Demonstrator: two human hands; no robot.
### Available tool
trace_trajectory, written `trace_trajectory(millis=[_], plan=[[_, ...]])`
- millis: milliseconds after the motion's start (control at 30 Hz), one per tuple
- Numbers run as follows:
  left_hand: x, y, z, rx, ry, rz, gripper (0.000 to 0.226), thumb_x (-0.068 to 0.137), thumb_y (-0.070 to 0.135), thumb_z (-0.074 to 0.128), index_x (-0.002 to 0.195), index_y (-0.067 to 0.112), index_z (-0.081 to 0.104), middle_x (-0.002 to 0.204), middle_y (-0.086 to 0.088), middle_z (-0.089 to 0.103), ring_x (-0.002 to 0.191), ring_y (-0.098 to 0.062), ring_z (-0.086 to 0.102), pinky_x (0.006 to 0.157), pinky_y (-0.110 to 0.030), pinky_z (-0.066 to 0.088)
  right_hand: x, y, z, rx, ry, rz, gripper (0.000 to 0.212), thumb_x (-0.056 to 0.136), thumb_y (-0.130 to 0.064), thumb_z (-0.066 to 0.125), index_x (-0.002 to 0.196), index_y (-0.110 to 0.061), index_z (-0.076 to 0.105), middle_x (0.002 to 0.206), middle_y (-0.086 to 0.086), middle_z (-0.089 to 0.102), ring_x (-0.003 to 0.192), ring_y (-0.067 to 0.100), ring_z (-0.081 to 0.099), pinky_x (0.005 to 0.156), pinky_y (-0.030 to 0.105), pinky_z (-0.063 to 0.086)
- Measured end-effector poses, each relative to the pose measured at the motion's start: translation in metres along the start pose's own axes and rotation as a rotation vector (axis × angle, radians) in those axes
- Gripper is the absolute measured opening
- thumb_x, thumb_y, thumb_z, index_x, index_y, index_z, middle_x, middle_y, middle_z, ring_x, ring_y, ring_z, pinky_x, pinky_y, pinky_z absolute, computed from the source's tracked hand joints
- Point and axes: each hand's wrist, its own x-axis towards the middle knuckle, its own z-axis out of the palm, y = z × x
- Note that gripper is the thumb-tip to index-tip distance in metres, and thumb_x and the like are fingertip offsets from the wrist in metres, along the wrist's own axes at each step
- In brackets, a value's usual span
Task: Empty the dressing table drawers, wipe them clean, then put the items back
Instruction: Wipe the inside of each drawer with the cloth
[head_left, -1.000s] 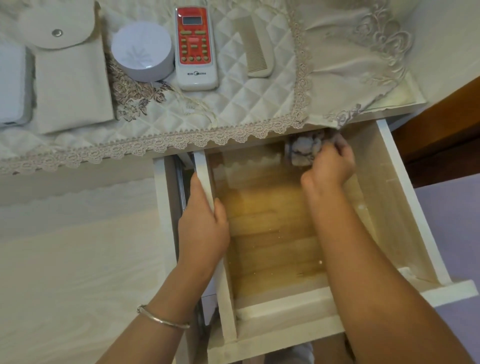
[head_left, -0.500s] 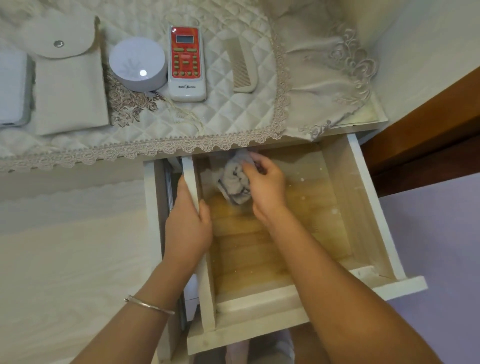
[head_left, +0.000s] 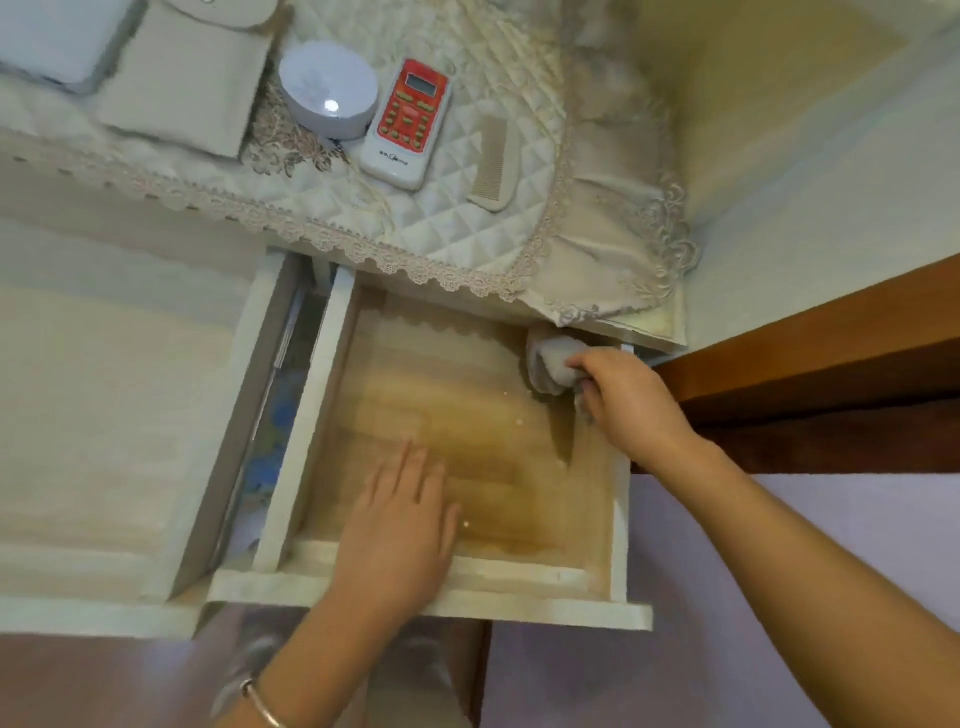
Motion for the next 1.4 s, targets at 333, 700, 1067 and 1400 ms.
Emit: trace_trajectory(millis=[333,700,1067,1400], plan=[[-0.012,0.008,0.021,-0.032,0.053,-0.16,0.052,0.082,0.045,0.032,0.089,0.014,0.073,0.09,-0.004,0.072,0.087,-0.021,0.068,0.079,-0.036,0.053,0.066,0.007,0.01,-0.846,-0.497,-0.249,0.035,0.088,-0.02,0.057,0.121,-0.011,0.053,0.122,0.011,0.057,0.109,0.029,0.056,0.085,0.038,0.048],[-0.011,0.006,0.031,-0.071,0.131,-0.155,0.046,0.075,0.035,0.029,0.071,0.016,0.07,0.067,-0.001,0.068,0.063,-0.019,0.062,0.071,-0.031,0.049,0.03,0.0,0.006,-0.781,-0.758,-0.359,0.034,0.086,-0.022,0.049,0.119,-0.023,0.059,0.114,0.009,0.065,0.103,0.029,0.057,0.085,0.038,0.049],[-0.012,0.008,0.033,-0.023,0.1,-0.123,0.042,0.093,0.037,0.025,0.111,0.016,0.055,0.108,-0.002,0.061,0.098,-0.02,0.053,0.095,-0.034,0.034,0.053,0.007,0.02,-0.906,-0.47,-0.218,0.029,0.089,-0.021,0.05,0.117,-0.016,0.059,0.111,0.011,0.062,0.098,0.029,0.061,0.075,0.034,0.048],[-0.014,0.013,0.029,0.004,0.096,-0.16,0.041,0.09,0.039,0.028,0.106,0.016,0.057,0.102,-0.003,0.064,0.092,-0.021,0.055,0.092,-0.036,0.037,-0.046,-0.017,0.039,-0.731,-0.9,-0.445,0.027,0.085,-0.02,0.047,0.106,-0.019,0.064,0.099,0.009,0.066,0.092,0.029,0.061,0.076,0.036,0.052]])
